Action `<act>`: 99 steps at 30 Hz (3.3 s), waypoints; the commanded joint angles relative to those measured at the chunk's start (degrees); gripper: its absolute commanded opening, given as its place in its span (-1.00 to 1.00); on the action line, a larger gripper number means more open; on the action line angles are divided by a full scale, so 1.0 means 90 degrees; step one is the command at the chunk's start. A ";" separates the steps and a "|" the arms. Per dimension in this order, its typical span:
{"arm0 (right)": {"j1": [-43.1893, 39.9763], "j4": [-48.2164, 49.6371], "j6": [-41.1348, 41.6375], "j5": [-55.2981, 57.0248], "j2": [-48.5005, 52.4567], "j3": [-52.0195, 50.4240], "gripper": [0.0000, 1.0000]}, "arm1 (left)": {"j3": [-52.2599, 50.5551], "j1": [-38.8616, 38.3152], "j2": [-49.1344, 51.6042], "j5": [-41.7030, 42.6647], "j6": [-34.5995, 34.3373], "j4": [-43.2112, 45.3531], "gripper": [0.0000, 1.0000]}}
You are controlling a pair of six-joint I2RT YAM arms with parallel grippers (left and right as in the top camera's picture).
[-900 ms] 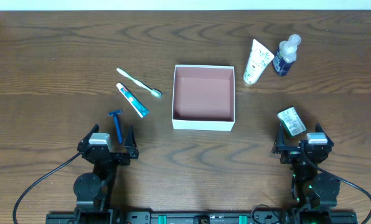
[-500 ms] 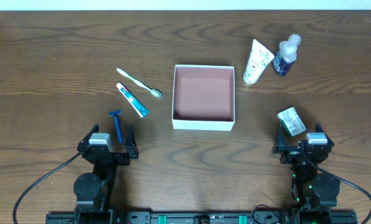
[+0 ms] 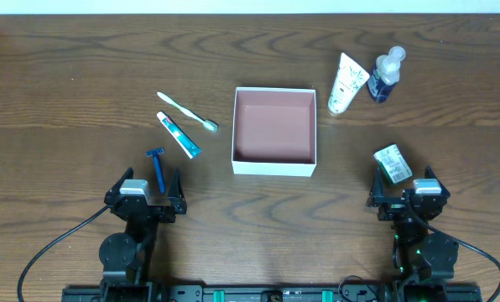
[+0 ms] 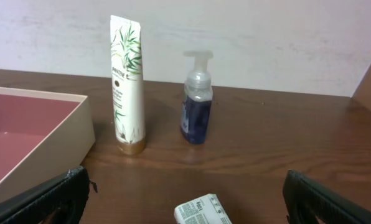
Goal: Pack container
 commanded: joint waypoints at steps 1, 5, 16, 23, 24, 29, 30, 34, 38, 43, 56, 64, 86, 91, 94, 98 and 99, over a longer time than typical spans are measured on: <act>-0.0032 -0.0019 -0.0078 0.0063 -0.0039 -0.0015 0.99 | -0.0100 0.0022 0.0002 0.0136 0.0087 -0.0231 0.96; -0.0032 -0.0019 -0.0078 0.0063 -0.0039 -0.0015 0.99 | -0.0100 0.0022 0.0002 0.0134 0.0087 -0.0231 0.96; -0.0032 -0.0019 -0.0078 0.0063 -0.0039 -0.0015 0.98 | -0.0100 0.0022 0.0002 0.0136 0.0087 -0.0231 0.96; -0.0032 -0.0017 -0.0080 0.0066 -0.0039 -0.0015 0.99 | -0.0100 0.0022 0.0002 0.0134 0.0087 -0.0231 0.96; -0.0034 -0.0010 -0.0095 0.0177 -0.0039 -0.0015 0.98 | -0.0100 0.0022 0.0002 0.0134 0.0087 -0.0231 0.96; -0.0032 0.0444 0.0571 -0.1071 -0.0039 -0.0015 0.99 | -0.0100 0.0022 0.0002 0.0136 0.0087 -0.0231 0.96; -0.0032 0.0578 0.0571 -0.1430 -0.0039 -0.0015 0.99 | -0.0100 0.0022 0.0002 0.0136 0.0087 -0.0231 0.96; -0.0032 0.0816 0.0566 -0.2001 -0.0039 0.0095 0.99 | -0.0100 0.0022 0.0002 0.0136 0.0087 -0.0231 0.96; -0.0032 0.0816 0.0401 -0.2244 0.0012 0.0551 0.99 | -0.0100 0.0022 0.0002 0.0136 0.0087 -0.0231 0.96; -0.0032 0.0692 0.0027 -0.2443 0.0624 0.1683 0.98 | -0.0100 0.0022 0.0002 0.0136 0.0087 -0.0231 0.96; -0.0032 -0.4476 -0.0833 -0.3152 0.5663 0.7973 0.99 | -0.0100 0.0022 0.0002 0.0136 0.0087 -0.0231 0.96; -0.0039 -0.4673 -0.1190 -0.3162 0.7691 0.9330 0.98 | -0.0100 0.0022 0.0002 0.0136 0.0087 -0.0231 0.96; -0.0032 -0.3283 -0.1817 -0.3007 1.0754 0.9330 0.81 | -0.0100 0.0022 0.0002 0.0136 0.0085 -0.0231 0.96; -0.0032 -0.3325 -0.1865 -0.3007 1.1045 0.9330 0.68 | -0.0100 0.0022 0.0002 0.0136 0.0087 -0.0231 0.96; -0.0032 -0.3313 -0.1865 -0.3007 1.1183 0.9330 0.54 | -0.0100 0.0022 0.0002 0.0136 0.0087 -0.0231 0.96; -0.0032 -0.3291 -0.1865 -0.2975 1.1290 0.9330 0.22 | -0.0100 0.0022 0.0002 0.0136 0.0085 -0.0231 0.96; -0.0032 -0.3291 -0.1865 -0.2956 1.1290 0.9330 0.15 | -0.0100 0.0022 0.0002 0.0136 0.0087 -0.0231 0.96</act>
